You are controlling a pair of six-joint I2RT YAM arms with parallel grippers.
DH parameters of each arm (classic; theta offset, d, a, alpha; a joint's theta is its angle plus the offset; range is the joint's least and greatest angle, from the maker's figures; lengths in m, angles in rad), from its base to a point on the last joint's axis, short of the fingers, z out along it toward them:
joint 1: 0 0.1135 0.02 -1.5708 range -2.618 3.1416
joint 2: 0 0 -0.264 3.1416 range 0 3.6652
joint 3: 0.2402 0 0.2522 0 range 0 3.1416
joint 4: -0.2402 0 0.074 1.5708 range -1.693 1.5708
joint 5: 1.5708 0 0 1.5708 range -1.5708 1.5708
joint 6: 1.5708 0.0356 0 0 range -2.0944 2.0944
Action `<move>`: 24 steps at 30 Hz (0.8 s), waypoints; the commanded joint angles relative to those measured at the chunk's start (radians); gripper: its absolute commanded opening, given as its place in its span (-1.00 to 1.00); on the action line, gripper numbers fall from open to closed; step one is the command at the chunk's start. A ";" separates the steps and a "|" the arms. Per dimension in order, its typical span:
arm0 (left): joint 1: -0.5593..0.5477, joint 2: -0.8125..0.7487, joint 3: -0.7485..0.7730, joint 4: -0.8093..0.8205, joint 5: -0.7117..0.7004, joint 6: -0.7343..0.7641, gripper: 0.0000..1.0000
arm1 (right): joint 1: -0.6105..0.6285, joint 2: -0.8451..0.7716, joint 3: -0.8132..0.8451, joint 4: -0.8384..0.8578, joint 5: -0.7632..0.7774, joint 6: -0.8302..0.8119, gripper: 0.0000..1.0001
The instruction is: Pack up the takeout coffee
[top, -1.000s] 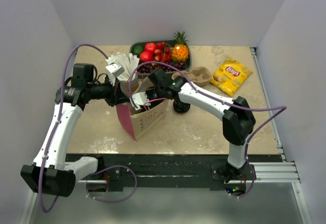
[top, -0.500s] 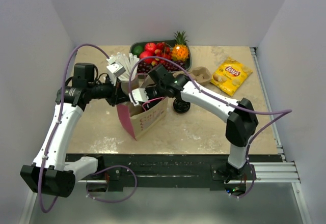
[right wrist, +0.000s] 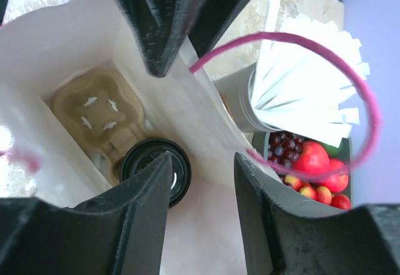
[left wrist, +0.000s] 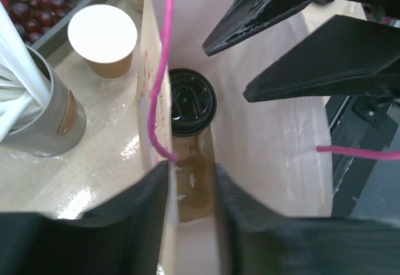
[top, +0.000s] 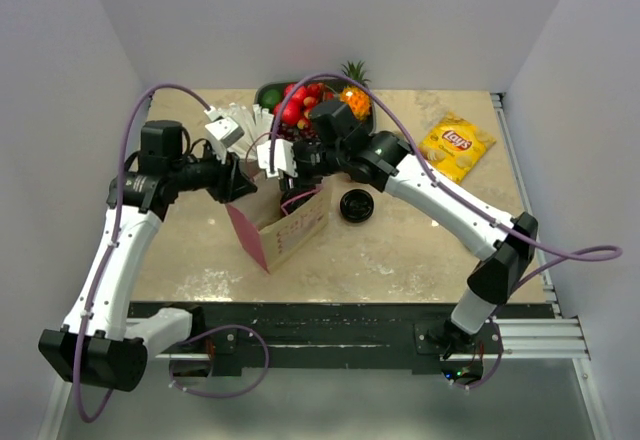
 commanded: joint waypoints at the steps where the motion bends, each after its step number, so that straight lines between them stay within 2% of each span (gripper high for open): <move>1: -0.005 -0.056 0.053 0.065 -0.015 -0.031 -0.06 | 0.004 -0.083 0.039 0.051 0.031 0.110 -0.02; 3: -0.005 -0.068 0.074 0.065 -0.023 -0.031 0.14 | 0.002 -0.104 0.053 0.065 0.057 0.127 0.01; 6: -0.005 -0.071 0.163 0.064 -0.046 -0.017 0.34 | -0.001 -0.129 0.062 0.111 0.104 0.176 0.06; 9: -0.005 -0.054 0.250 0.061 -0.044 0.005 0.40 | -0.014 -0.146 0.061 0.169 0.144 0.240 0.08; 14: -0.005 -0.031 0.350 0.087 -0.081 -0.012 0.49 | -0.103 -0.129 0.110 0.271 0.201 0.475 0.07; 19: -0.005 -0.027 0.291 0.173 -0.326 -0.026 0.45 | -0.192 -0.088 0.125 0.318 0.278 0.694 0.02; 21: -0.002 -0.010 0.268 0.185 -0.453 -0.015 0.39 | -0.226 -0.083 0.122 0.317 0.275 0.733 0.01; 24: 0.049 0.029 0.245 0.159 -0.549 -0.011 0.35 | -0.251 -0.104 0.079 0.347 0.237 0.710 0.02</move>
